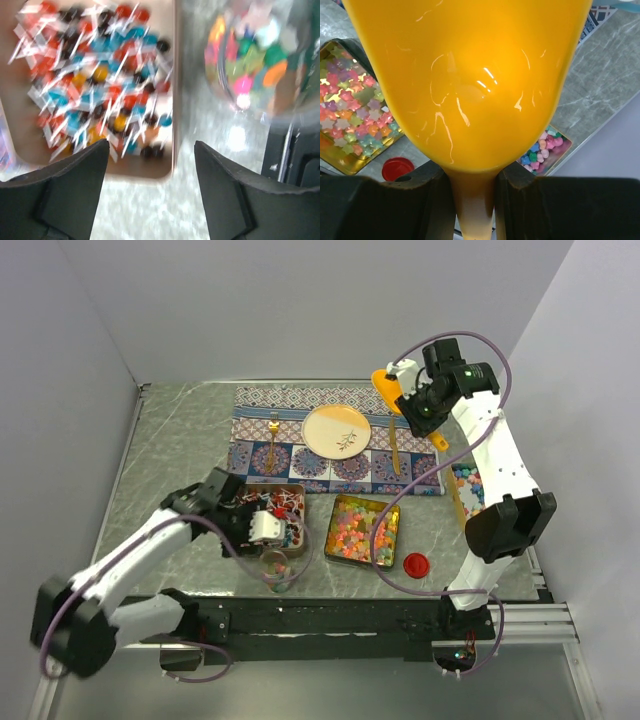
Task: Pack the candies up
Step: Move the storage box to the center of the board, then adjust the spatula.
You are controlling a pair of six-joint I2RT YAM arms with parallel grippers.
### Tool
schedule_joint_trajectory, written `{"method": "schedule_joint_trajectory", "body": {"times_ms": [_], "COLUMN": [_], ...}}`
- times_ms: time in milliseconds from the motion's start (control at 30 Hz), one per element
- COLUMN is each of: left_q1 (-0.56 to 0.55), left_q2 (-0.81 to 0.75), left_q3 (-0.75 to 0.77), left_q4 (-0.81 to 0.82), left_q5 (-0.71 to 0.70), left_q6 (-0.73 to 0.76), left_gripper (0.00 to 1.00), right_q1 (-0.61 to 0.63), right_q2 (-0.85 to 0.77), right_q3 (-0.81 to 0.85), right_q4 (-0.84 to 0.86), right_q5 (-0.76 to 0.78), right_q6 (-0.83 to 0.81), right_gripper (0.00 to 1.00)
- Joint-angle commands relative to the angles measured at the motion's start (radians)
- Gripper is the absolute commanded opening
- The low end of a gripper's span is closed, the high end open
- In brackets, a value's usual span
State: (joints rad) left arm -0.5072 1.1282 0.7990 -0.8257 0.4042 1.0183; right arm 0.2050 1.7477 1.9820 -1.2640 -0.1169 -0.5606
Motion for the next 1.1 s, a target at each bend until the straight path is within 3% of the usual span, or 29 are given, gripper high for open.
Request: {"method": "schedule_joint_trajectory", "body": {"times_ms": [0,167,233,367,467,533,567,667,867,1067], "left_q1": [0.088,0.329,0.405,0.435,0.440,0.455,0.464,0.499,0.532,0.533], "left_q2": [-0.157,-0.096,-0.041,0.152,0.223,0.235,0.232,0.226,0.194,0.170], "left_q3": [-0.078,0.014,0.147,0.516,0.644,0.649,0.622,0.542,0.369,0.264], "left_q4": [-0.059,0.035,0.127,0.210,0.324,0.446,0.489,0.608,0.747,0.815], "left_q5": [-0.070,0.010,0.063,0.206,0.260,0.301,0.324,0.422,0.581,0.659], "left_q6": [0.071,-0.044,-0.251,-0.685,-1.142,-1.312,-1.466,-1.654,-1.855,-1.946], "left_gripper": [0.76,0.76,0.77,0.75,0.74,0.72,0.71,0.68,0.66,0.65], "right_q1": [0.005,0.030,0.071,0.204,0.298,0.361,0.382,0.431,0.508,0.550], "right_q2": [-0.030,-0.020,-0.028,-0.092,-0.079,-0.048,-0.010,0.062,0.133,0.148], "right_q3": [0.084,0.138,0.103,-0.024,-0.060,-0.031,-0.014,0.053,0.109,0.095], "right_q4": [-0.026,-0.083,-0.069,0.047,0.109,0.106,0.098,0.084,0.107,0.135], "right_q5": [-0.119,-0.306,-0.335,-0.316,-0.308,-0.294,-0.265,-0.218,-0.133,-0.060], "right_q6": [-0.038,-0.122,-0.151,-0.234,-0.237,-0.242,-0.236,-0.207,-0.167,-0.147], "right_gripper": [0.00,0.00,0.00,0.00,0.00,0.00,0.00,0.00,0.00,0.00]}}
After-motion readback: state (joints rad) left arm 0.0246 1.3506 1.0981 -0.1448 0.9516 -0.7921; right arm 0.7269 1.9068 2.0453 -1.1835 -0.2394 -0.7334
